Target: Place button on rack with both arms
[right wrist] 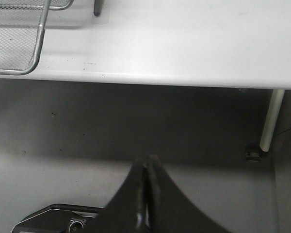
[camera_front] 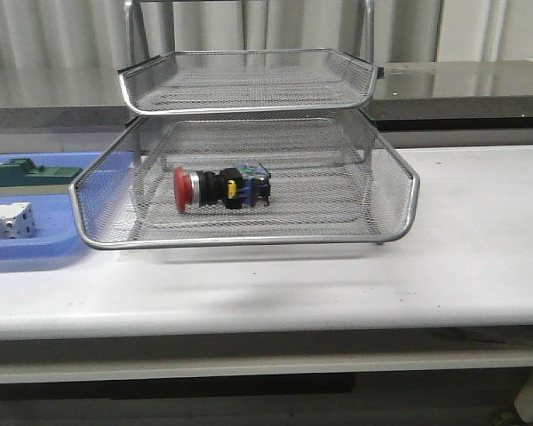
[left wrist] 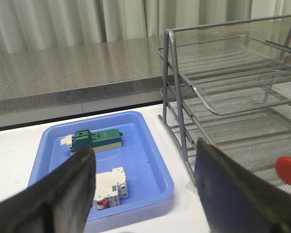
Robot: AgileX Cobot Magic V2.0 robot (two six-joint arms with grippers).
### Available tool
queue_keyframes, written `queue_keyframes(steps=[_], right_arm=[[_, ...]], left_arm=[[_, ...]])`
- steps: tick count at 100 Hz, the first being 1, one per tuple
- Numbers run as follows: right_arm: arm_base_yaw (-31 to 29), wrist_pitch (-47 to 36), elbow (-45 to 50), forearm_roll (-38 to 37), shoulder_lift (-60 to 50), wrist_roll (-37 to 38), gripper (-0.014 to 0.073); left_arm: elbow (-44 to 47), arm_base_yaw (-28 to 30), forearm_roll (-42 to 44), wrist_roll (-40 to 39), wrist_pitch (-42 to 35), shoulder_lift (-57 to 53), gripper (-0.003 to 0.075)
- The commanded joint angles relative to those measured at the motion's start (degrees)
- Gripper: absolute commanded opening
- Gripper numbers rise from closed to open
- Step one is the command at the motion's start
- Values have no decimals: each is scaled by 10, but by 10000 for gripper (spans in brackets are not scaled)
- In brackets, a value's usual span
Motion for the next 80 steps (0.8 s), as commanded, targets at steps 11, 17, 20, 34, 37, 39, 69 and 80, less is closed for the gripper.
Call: queue_keyframes(steps=[11, 17, 20, 34, 37, 39, 69, 80], right_arm=[[-3, -28, -19, -8, 0, -2, -68], [-3, -28, -19, -8, 0, -2, -68], [-3, -28, -19, -8, 0, -2, -68], [-3, -28, -19, -8, 0, -2, -68], [-3, -28, -19, -8, 0, -2, -68], [-3, -28, -19, -8, 0, -2, -68], [-3, -28, -19, -8, 0, -2, -68], [-3, -28, -19, -8, 0, -2, -68]], left_arm=[[-9, 0, -10, -5, -45, -17, 424], [-9, 0, -10, -5, -45, -17, 424], [-9, 0, -10, -5, -45, -17, 424], [-9, 0, -10, -5, -45, -17, 403], [-9, 0, -10, -5, -45, -17, 391], [-9, 0, -10, -5, -45, -17, 379], [-9, 0, -10, -5, -45, -17, 90], [-9, 0, -10, -5, -45, -17, 5]])
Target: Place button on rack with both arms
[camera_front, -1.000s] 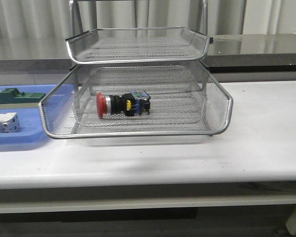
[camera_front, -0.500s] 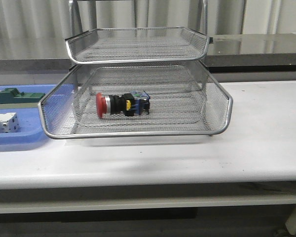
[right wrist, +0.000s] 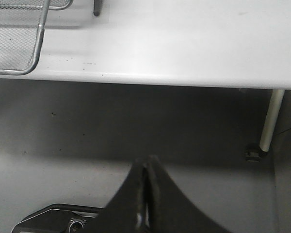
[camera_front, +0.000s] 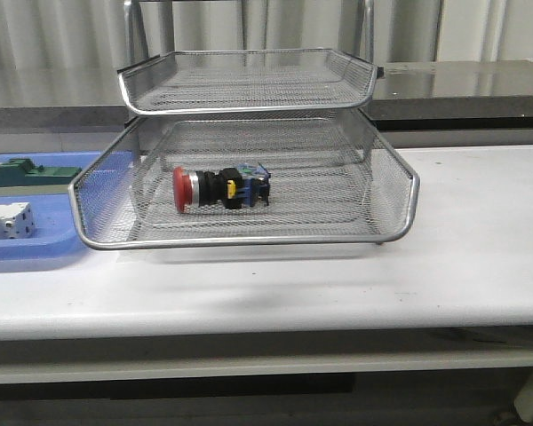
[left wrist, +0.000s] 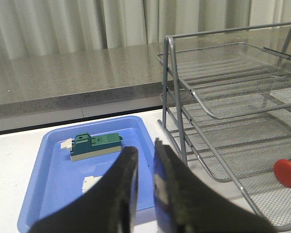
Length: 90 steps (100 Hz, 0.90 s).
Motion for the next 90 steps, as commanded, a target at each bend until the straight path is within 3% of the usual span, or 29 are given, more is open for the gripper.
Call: queue_keyframes(steps=[1, 59, 90], right_arm=[[-3, -28, -19, -8, 0, -2, -68], [-3, -35, -19, -8, 0, -2, -68], [-3, -82, -19, 3, 5, -2, -68]], left_arm=[[-16, 0, -8, -5, -44, 3, 4], [-16, 0, -8, -5, -44, 3, 4], [-16, 0, -8, -5, -44, 3, 4]])
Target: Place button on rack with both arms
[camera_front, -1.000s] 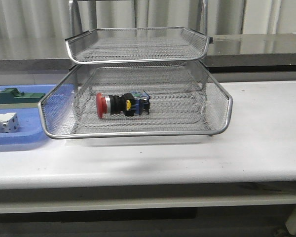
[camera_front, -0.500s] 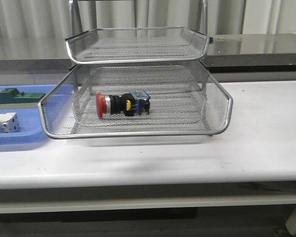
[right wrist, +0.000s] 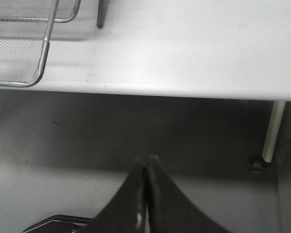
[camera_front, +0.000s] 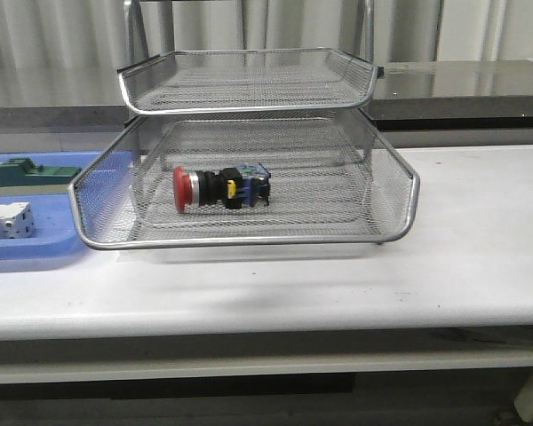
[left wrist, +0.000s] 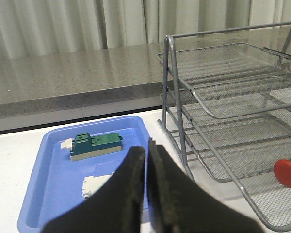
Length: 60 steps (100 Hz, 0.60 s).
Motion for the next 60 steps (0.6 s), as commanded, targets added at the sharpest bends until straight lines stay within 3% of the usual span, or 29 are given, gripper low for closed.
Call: queue_keyframes(steps=[1, 32, 60], right_arm=[[-3, -55, -19, 6, 6, -2, -68], [-1, -94, -26, 108, 122, -7, -68], [-1, -94, -71, 181, 257, -101, -68]], left_arm=[[-16, 0, -8, -5, -44, 3, 4], [-16, 0, -8, -5, -44, 3, 4], [-16, 0, -8, -5, -44, 3, 4]])
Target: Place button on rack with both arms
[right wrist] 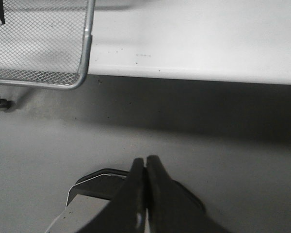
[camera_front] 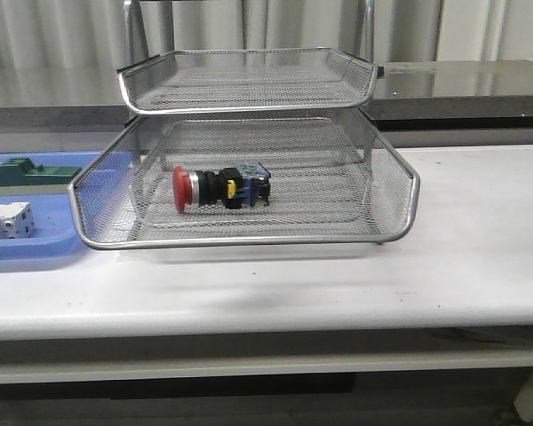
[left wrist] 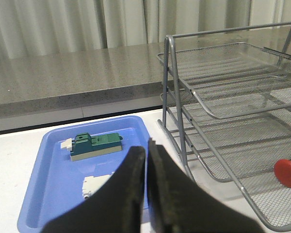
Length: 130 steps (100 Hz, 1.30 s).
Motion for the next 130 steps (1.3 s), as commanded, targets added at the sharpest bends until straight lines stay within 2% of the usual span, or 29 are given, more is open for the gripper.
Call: queue_keyframes(steps=[1, 15, 46, 79, 107, 130], right_arm=[[-1, -29, -32, 30, 31, -37, -68], [18, -30, -48, 43, 84, -59, -68], [139, -71, -79, 43, 186, -59, -66], [228, -76, -141, 40, 293, -61, -66], [273, -78, -179, 11, 359, -62, -66], [285, -83, -202, -33, 390, -62, -66]], left_arm=[[-16, 0, -8, -5, -44, 3, 4], [-16, 0, -8, -5, -44, 3, 4], [-16, 0, -8, -5, -44, 3, 4], [-16, 0, -8, -5, -44, 3, 4], [-16, 0, -8, -5, -44, 3, 4], [-16, 0, -8, -5, -44, 3, 4]])
